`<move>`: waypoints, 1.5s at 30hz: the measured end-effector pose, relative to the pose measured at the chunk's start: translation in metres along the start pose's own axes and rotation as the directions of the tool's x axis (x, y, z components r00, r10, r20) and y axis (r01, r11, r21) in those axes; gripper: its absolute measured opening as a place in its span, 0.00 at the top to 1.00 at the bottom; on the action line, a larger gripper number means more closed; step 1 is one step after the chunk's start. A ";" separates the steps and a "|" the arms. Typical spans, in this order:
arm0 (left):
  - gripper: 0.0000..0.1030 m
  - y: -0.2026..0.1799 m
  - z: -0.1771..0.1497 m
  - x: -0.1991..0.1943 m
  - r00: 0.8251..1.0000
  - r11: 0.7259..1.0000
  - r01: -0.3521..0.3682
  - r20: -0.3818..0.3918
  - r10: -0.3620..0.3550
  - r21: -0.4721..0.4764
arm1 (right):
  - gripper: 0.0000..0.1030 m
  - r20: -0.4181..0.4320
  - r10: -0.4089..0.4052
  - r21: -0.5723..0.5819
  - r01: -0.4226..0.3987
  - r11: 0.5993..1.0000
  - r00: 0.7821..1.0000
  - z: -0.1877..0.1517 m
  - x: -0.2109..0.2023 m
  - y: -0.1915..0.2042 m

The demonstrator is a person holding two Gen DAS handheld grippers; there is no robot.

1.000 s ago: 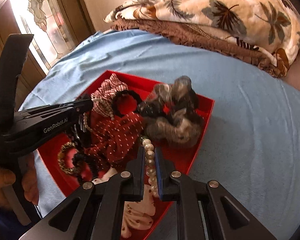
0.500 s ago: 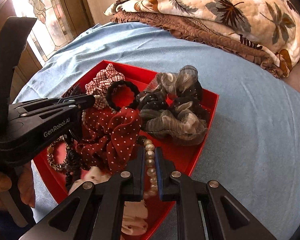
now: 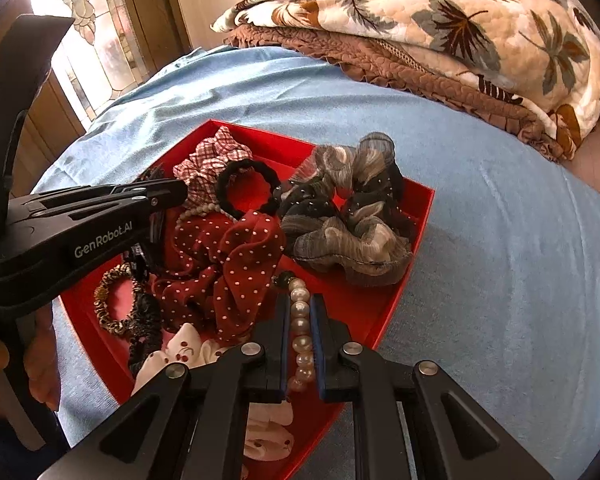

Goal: Organize jewelry
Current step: 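Carry both pearl bracelets into the red tray and open both grippers, then lift both open grippers away from the red tray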

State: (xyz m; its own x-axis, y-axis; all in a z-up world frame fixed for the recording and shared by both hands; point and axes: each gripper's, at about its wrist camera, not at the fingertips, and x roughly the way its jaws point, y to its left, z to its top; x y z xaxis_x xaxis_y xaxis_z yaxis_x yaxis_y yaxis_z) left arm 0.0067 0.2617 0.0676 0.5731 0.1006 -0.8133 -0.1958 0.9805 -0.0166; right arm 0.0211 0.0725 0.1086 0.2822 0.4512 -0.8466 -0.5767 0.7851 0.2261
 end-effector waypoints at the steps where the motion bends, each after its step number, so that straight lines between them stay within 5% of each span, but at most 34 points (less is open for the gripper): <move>1: 0.75 0.000 0.000 -0.003 1.000 1.000 0.000 0.006 0.000 -0.001 | 0.89 0.004 0.000 -0.003 0.000 1.000 1.000 0.000 -0.002 0.001; 4: 0.60 -0.001 0.001 -0.014 0.999 1.000 -0.005 0.033 0.005 -0.007 | 0.79 0.020 -0.014 -0.011 0.014 1.000 1.000 -0.001 -0.009 0.004; 7: 0.57 -0.001 0.002 -0.025 0.999 1.000 -0.006 0.050 0.006 -0.009 | 0.63 0.041 -0.016 -0.012 0.017 1.000 0.999 -0.002 -0.019 0.006; 19: 0.43 -0.002 -0.005 -0.089 0.988 1.000 -0.008 0.151 0.012 -0.029 | 0.54 0.109 -0.042 -0.076 0.051 0.996 0.993 -0.028 -0.069 0.024; 30: 0.19 -0.016 -0.035 -0.156 0.958 0.997 -0.071 0.276 0.077 -0.032 | 0.44 0.136 -0.043 0.027 0.039 0.999 0.990 -0.063 -0.108 0.008; 33: 0.13 -0.019 -0.045 -0.176 0.935 0.993 -0.105 0.336 0.117 -0.052 | 0.42 0.146 -0.045 0.063 0.036 0.997 0.988 -0.071 -0.117 0.002; 36: 0.05 -0.022 -0.055 -0.196 0.887 0.982 -0.164 0.422 0.187 -0.092 | 0.41 0.155 -0.048 0.096 0.033 0.995 0.987 -0.078 -0.126 -0.004; 39: 0.00 -0.023 -0.070 -0.224 0.789 0.962 -0.218 0.549 0.274 -0.167 | 0.40 0.165 -0.052 0.123 0.031 0.992 0.985 -0.084 -0.134 -0.009; 41: 0.00 -0.023 -0.077 -0.240 0.741 0.948 -0.241 0.591 0.318 -0.207 | 0.39 0.172 -0.055 0.140 0.031 0.990 0.983 -0.089 -0.140 -0.012; 43: 0.00 -0.023 -0.082 -0.253 0.724 0.946 -0.239 0.609 0.325 -0.220 | 0.39 0.180 -0.059 0.153 0.031 0.988 0.982 -0.092 -0.146 -0.013; 45: 0.00 -0.023 -0.085 -0.259 0.739 0.947 -0.226 0.593 0.318 -0.226 | 0.38 0.192 -0.063 0.165 0.031 0.986 0.979 -0.096 -0.153 -0.014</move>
State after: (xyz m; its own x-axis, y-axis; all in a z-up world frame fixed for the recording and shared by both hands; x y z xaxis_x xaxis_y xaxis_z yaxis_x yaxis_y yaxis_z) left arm -0.2044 0.1986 0.2293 0.8336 0.4865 -0.2616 -0.4951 0.8681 0.0370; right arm -0.0873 -0.0479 0.1885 0.4602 0.4737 -0.7508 -0.4329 0.8581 0.2761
